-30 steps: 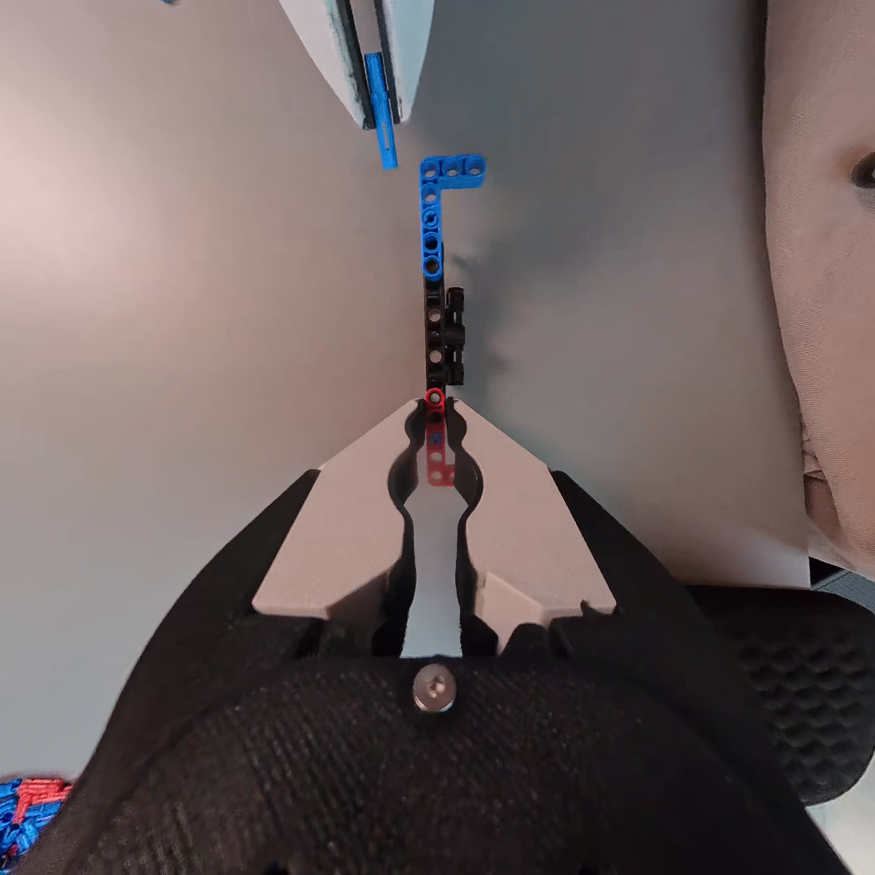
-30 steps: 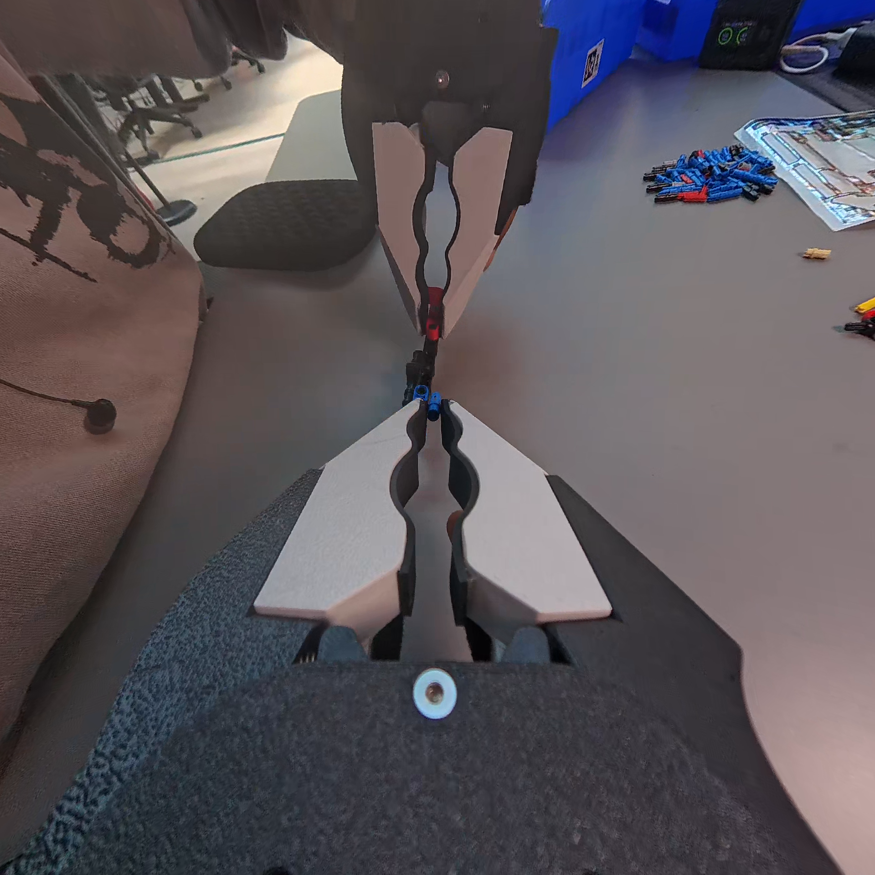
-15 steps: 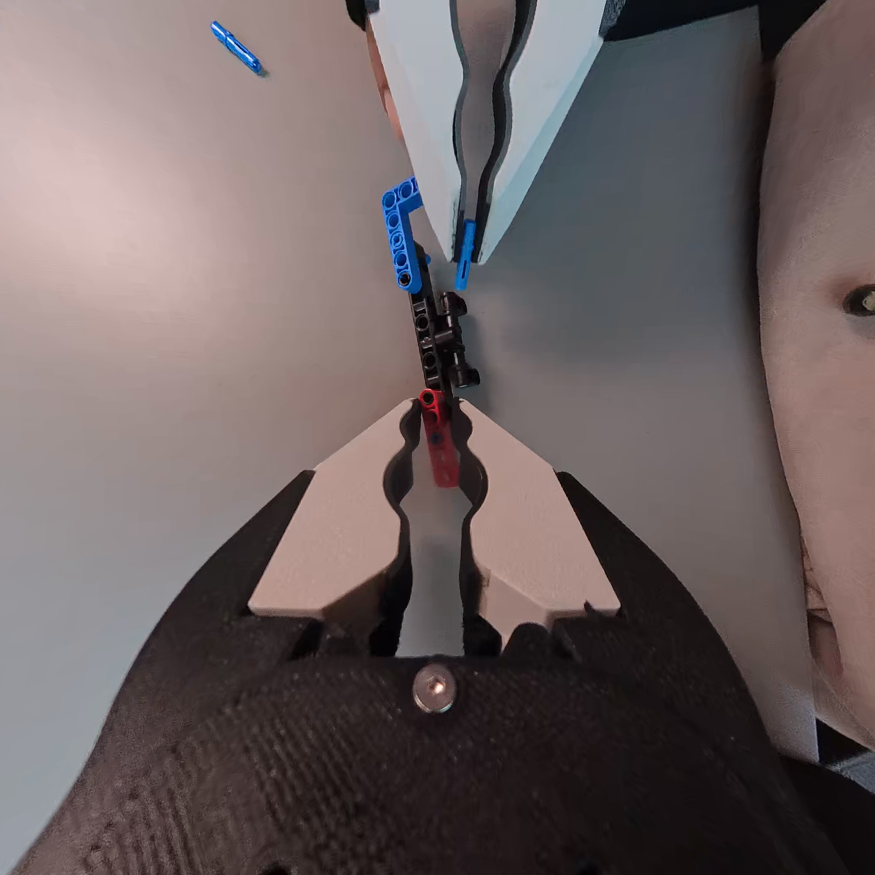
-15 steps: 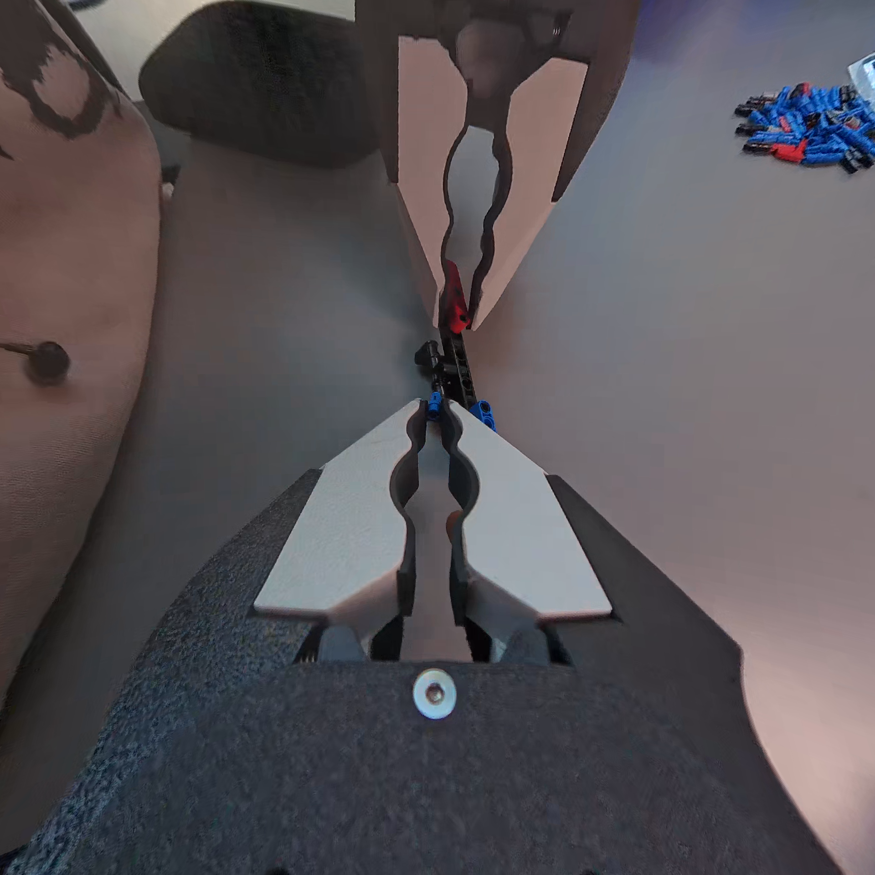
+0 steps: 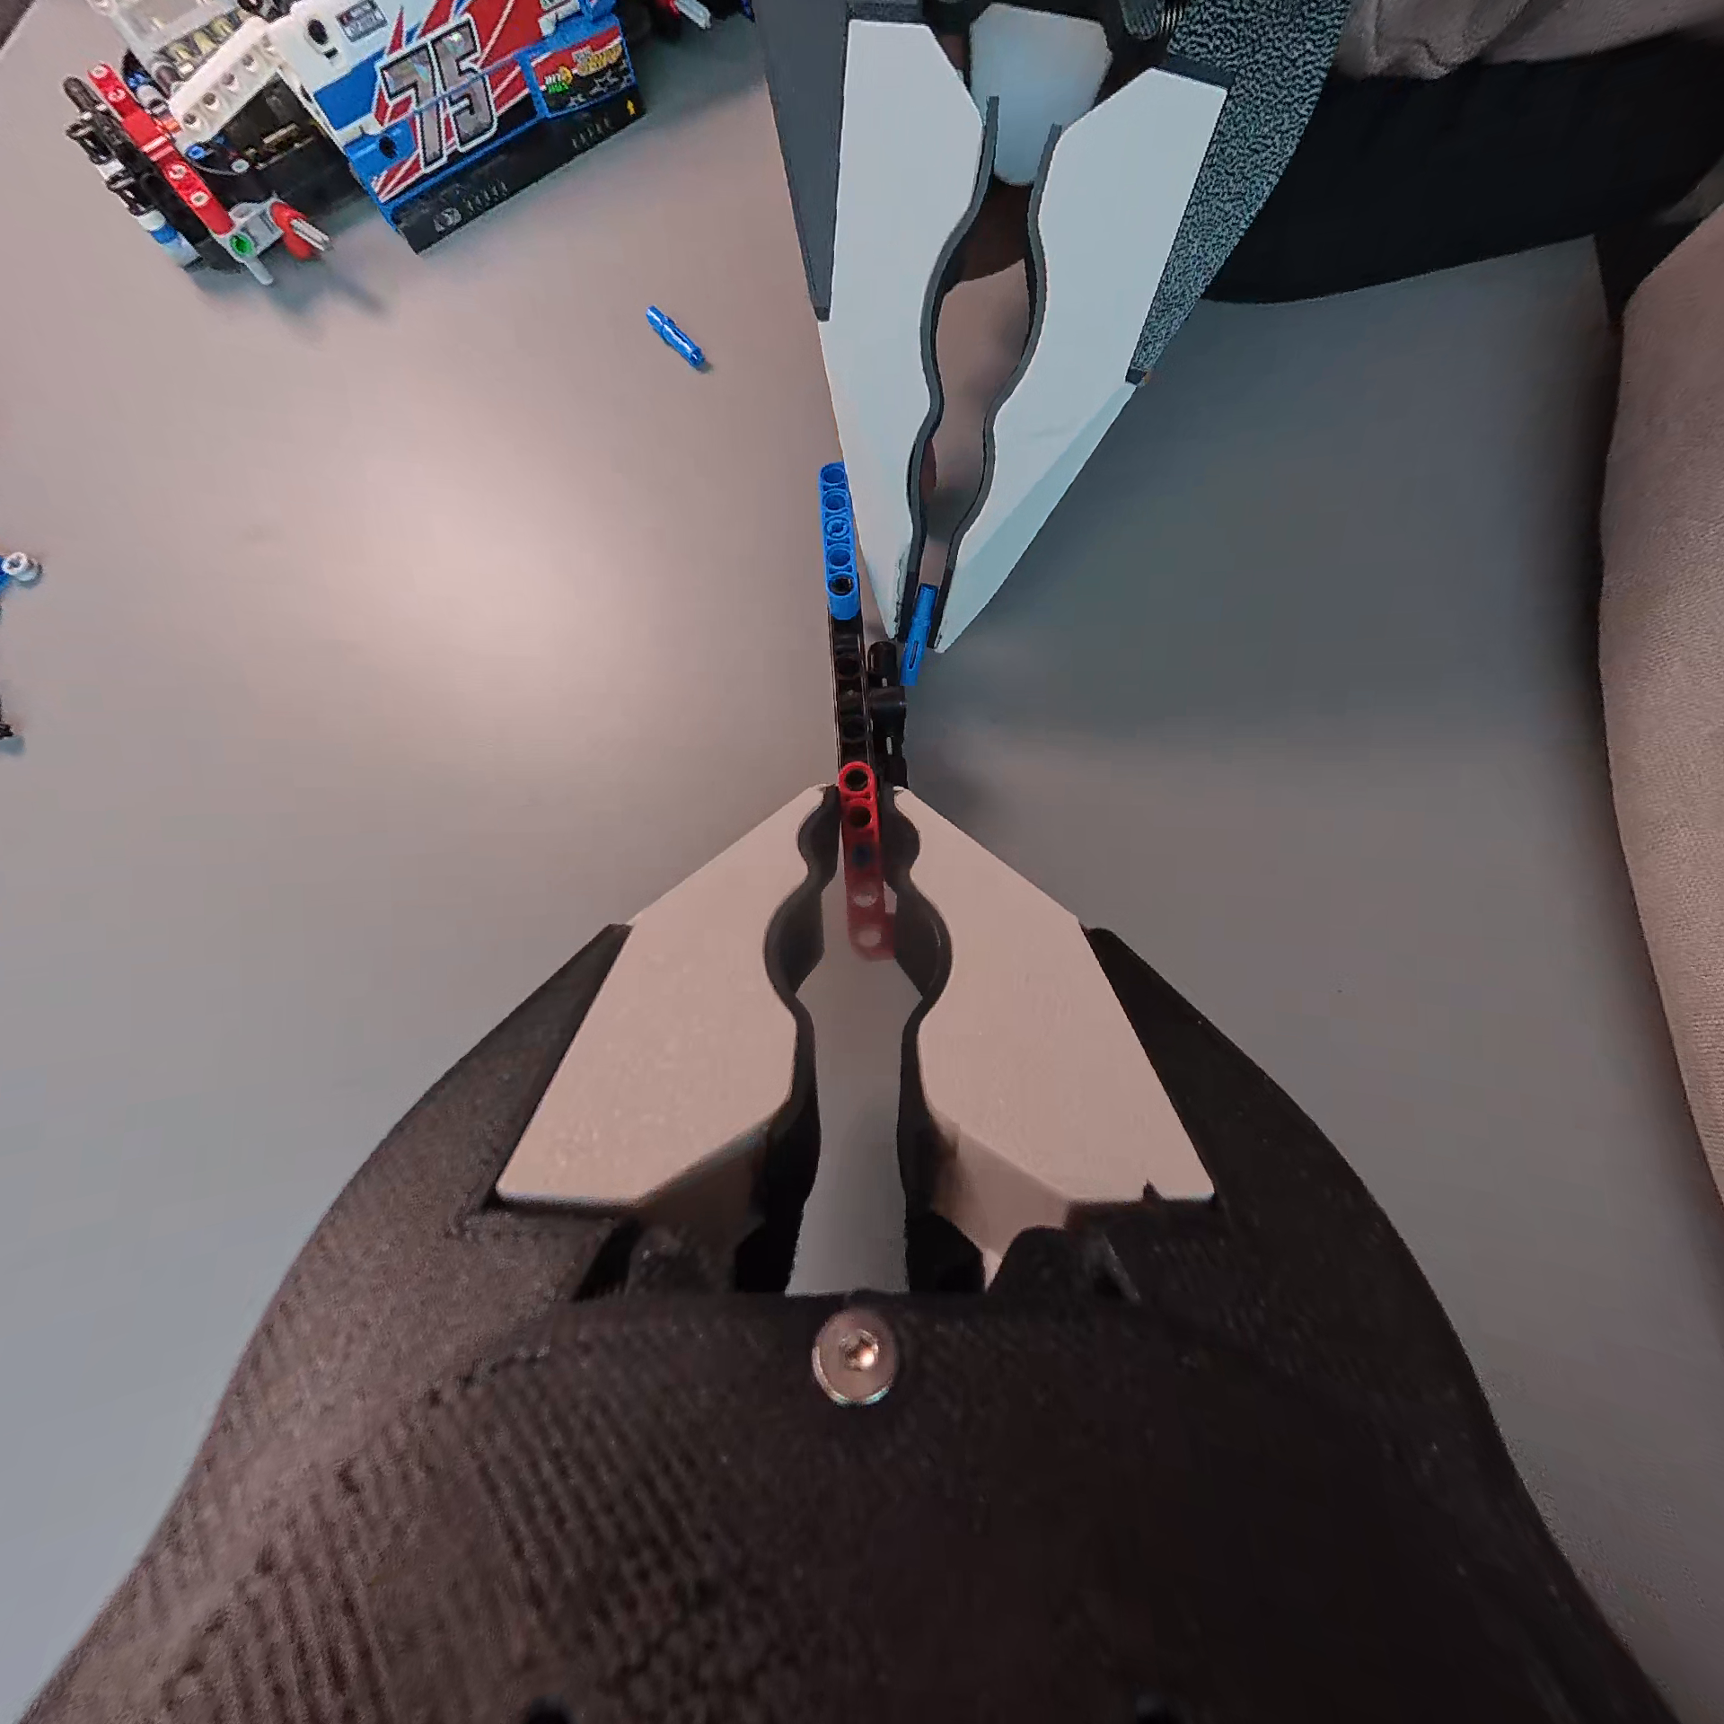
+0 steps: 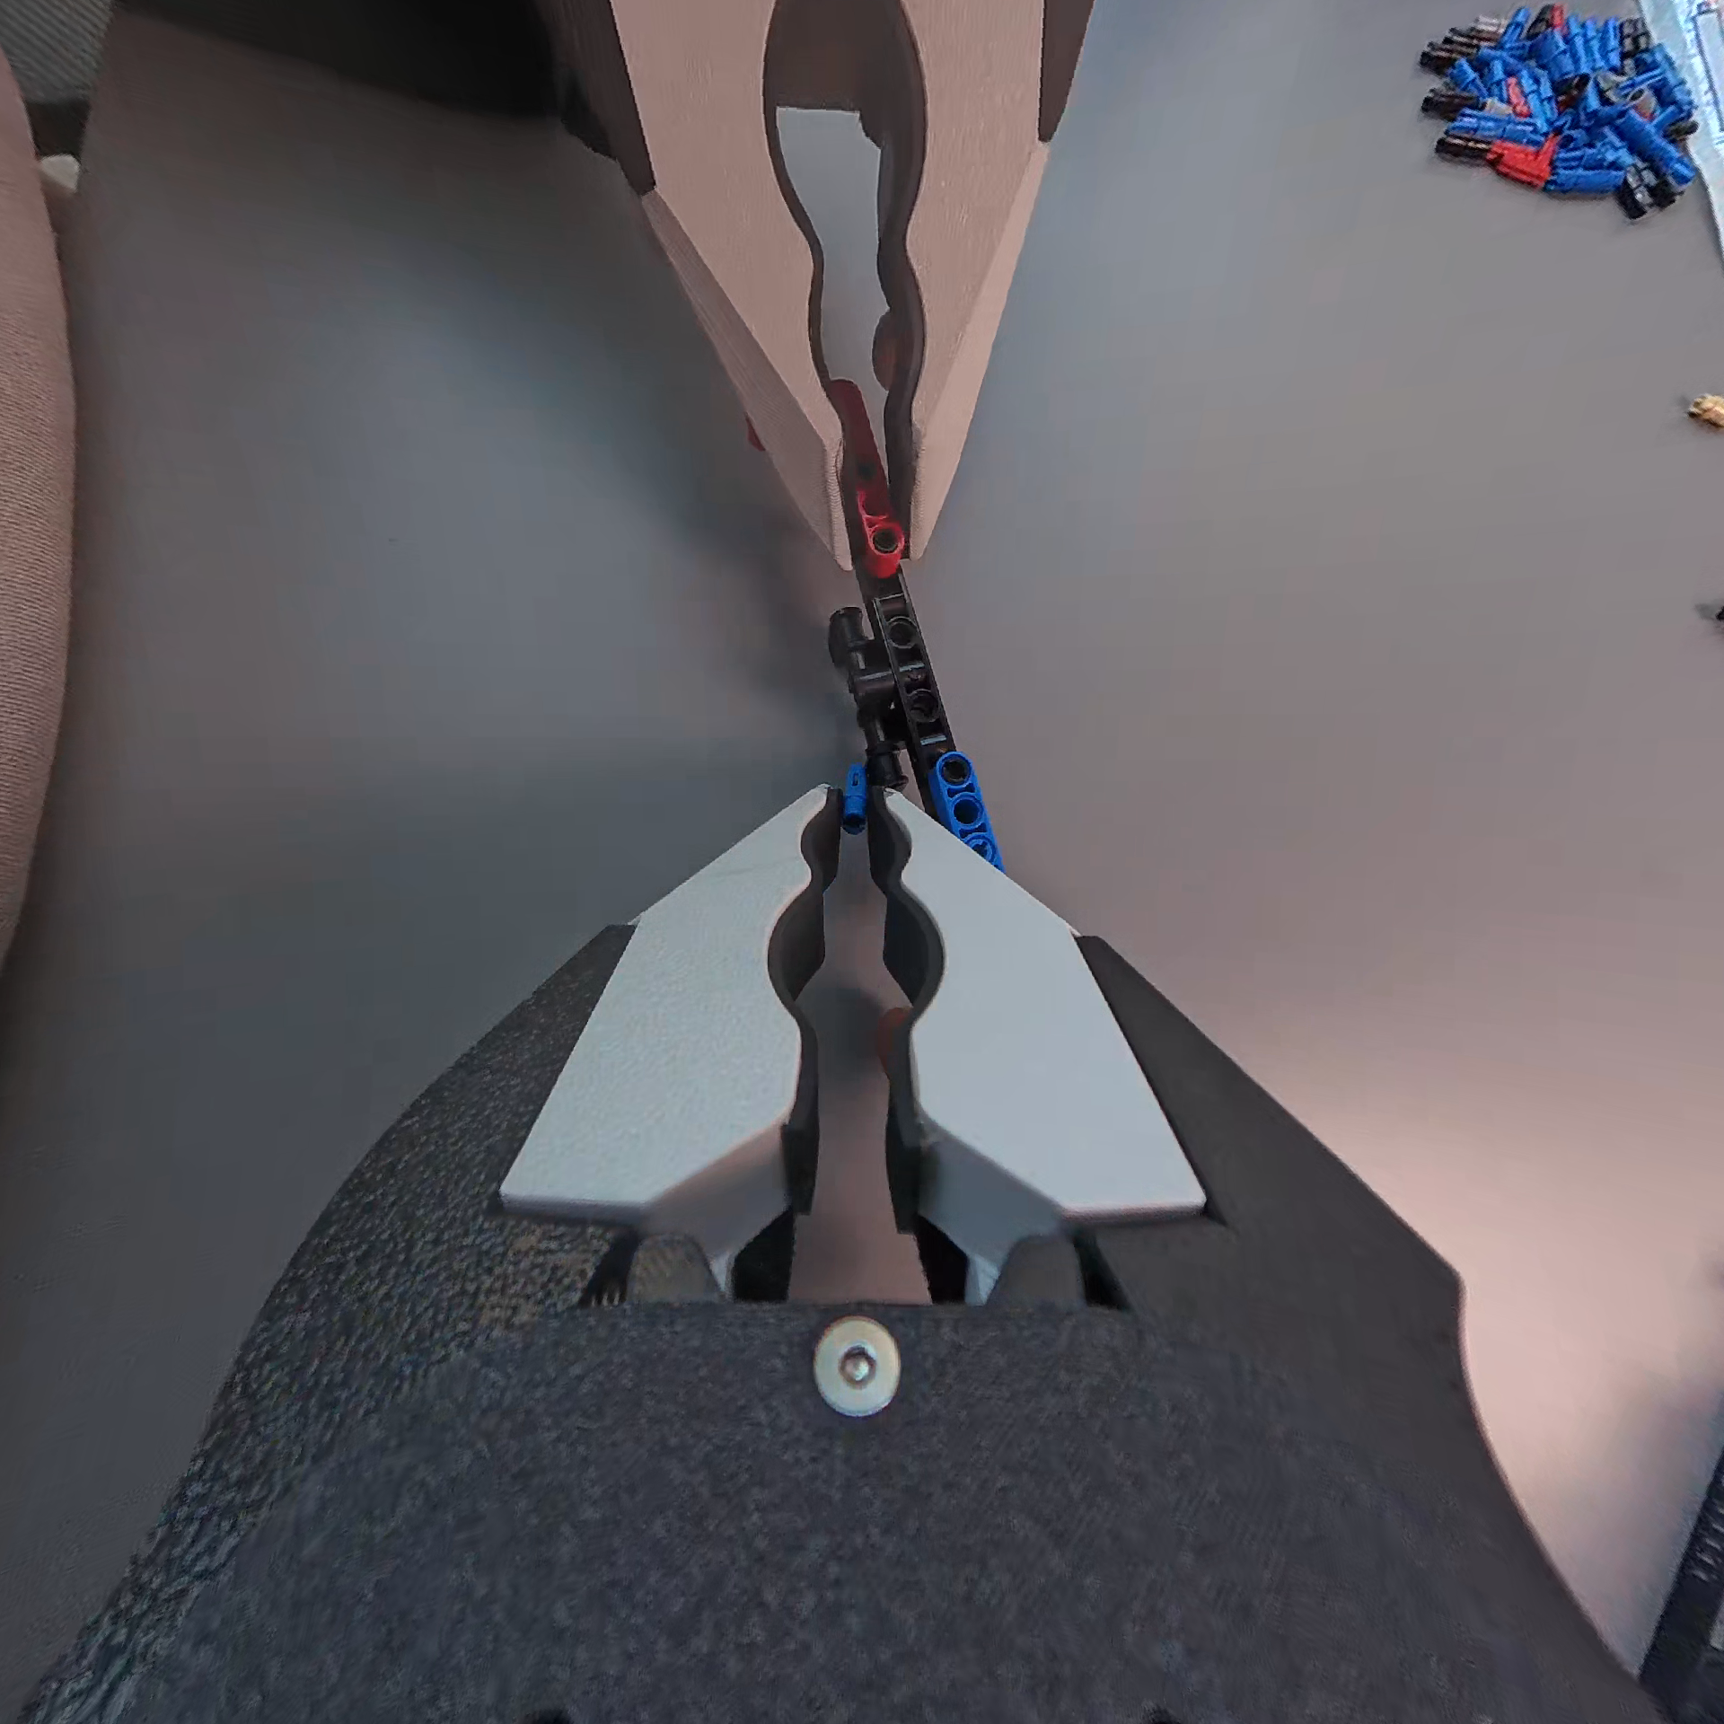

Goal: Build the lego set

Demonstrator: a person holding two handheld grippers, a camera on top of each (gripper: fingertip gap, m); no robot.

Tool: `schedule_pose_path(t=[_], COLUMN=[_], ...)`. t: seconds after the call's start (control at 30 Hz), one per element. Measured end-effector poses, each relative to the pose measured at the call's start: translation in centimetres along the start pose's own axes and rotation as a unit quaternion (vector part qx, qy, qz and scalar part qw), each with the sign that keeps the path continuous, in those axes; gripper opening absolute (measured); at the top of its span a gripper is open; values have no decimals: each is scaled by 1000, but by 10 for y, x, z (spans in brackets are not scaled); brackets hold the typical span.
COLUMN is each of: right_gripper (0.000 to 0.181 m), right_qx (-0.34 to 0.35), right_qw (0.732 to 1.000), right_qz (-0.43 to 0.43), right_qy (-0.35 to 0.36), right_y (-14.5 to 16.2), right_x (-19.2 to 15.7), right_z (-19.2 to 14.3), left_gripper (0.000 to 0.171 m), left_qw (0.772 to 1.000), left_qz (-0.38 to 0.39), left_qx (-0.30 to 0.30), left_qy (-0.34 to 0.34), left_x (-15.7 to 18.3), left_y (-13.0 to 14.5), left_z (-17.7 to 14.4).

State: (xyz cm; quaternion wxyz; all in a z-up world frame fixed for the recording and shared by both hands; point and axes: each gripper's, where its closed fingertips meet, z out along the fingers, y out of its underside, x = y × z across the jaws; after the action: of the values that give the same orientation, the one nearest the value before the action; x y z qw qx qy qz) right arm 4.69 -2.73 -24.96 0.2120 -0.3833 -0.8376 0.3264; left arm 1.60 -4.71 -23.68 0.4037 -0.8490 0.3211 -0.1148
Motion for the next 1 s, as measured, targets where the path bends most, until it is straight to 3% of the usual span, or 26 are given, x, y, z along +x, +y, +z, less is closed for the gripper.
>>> schedule_pose_path(t=[0.2, 0.47, 0.6, 0.8, 0.93, 1.0], right_gripper=[3, 3, 3, 3, 3, 3], right_qx=[0, -1, 14, 68, 97, 108], right_qw=[1000, 1000, 1000, 997, 994, 992], right_qz=[6, 2, 2, 24, 47, 53], right_qy=[5, 6, 3, 14, 25, 25], right_y=[1, 1, -3, -15, -18, -20], right_x=[1, 0, 1, 12, 20, 22], right_z=[0, 2, -4, -30, -41, -44], left_gripper=[7, 11, 7, 6, 6, 6], left_qw=[1000, 999, 990, 926, 877, 863], left_qz=[-18, -38, -129, -320, -394, -411], left_qx=[20, -1, 9, 50, 100, 116], left_qy=[-11, -3, 54, 191, 256, 268], left_x=[2, 5, 5, 1, -2, -4], left_y=[2, 10, 9, -2, -18, -22], left_z=[4, 14, 12, 6, -1, -3])
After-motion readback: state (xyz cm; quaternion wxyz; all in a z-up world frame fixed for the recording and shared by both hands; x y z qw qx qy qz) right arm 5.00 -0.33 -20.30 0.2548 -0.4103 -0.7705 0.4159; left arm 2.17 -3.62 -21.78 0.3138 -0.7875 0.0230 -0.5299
